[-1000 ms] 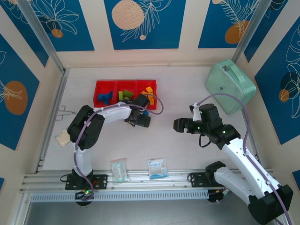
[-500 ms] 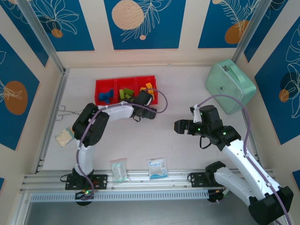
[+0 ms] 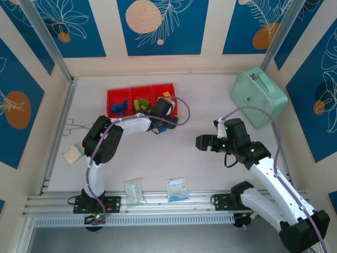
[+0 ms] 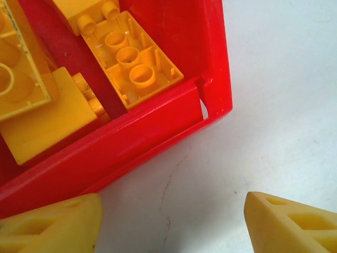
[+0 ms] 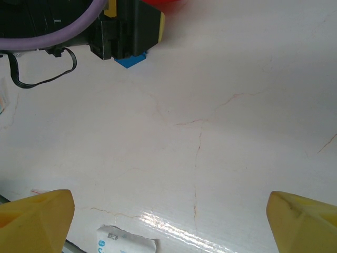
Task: Sort the legos into containers by color
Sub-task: Pick up the lego from the center of the table.
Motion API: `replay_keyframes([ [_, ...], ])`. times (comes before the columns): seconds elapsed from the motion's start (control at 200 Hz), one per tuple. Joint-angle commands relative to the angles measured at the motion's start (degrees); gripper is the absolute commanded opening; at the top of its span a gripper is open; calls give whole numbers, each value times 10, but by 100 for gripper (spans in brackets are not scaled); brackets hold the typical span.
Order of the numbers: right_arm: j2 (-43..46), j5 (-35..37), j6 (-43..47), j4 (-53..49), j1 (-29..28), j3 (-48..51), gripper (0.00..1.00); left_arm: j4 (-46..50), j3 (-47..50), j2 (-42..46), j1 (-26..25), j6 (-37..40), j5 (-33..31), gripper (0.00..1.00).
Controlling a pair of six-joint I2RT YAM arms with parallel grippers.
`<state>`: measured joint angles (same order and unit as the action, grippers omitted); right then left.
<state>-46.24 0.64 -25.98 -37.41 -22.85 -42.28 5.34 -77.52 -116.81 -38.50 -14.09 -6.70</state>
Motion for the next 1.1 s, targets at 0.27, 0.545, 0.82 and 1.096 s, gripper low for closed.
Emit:
replay_keyframes([
  [0.27,-15,-11,-1,9,1,9,94,97,10,15,4,59,12,77],
  [0.545,-41,-20,-7,27,-3,4,94,156,-2,10,3,86,30,65],
  [0.82,-46,-9,-9,20,-16,-2,94,156,-1,12,1,97,29,46],
  [1.096,-30,7,-24,26,-18,5,94,127,37,103,0,33,27,33],
])
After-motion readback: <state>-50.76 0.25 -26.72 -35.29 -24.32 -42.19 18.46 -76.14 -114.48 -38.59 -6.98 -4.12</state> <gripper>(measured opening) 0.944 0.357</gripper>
